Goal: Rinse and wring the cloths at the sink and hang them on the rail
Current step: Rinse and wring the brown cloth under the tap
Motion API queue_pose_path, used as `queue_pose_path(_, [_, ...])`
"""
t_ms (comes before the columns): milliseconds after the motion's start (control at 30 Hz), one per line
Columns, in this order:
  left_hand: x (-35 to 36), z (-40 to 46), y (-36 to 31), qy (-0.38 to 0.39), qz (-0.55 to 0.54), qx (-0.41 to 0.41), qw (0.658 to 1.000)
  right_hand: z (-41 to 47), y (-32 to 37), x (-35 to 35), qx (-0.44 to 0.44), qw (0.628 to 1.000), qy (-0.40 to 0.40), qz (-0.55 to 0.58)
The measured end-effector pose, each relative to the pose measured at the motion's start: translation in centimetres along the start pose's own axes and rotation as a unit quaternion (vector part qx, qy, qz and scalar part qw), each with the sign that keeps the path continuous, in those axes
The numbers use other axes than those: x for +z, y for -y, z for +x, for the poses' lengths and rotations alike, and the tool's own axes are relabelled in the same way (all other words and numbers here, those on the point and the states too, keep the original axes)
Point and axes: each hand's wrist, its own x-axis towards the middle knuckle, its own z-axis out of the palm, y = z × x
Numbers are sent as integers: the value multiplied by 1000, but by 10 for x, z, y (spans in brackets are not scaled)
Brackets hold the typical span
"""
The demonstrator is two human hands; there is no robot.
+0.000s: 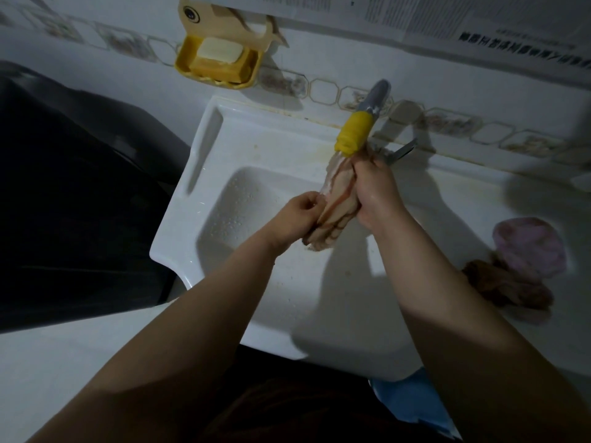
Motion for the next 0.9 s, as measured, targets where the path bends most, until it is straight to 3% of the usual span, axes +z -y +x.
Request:
queue_pose_path(133, [-13,-2,-3,-4,-13,-10,1000,3,3,-4,6,1000,14,11])
queue_pose_path(300, [-32,5,-12,-137,-159,-7,978,-2,-6,-13,43,993,18,-106])
queue_pose_path(400, [-11,14,-24,-204,-162,-57,964,-12,-21,1,30,984,28,-172])
queue_pose_path(500, [26,16,-33,-200,-194,-111,954,-10,-25,11,-27,965,-12,-261])
queue_pose_path(600, [43,14,-37,-206,-190,-141,949,0,-26,9,-55,958,-75,-272])
queue_pose_path(733, [34,18,-37,-210,-253,-139,934,-14,-44,14,-98,946,-21,-308])
queue_pose_path(900, [37,26,-32,-196,-307,-167,916,3,-34,10,-85,948,-60,-300])
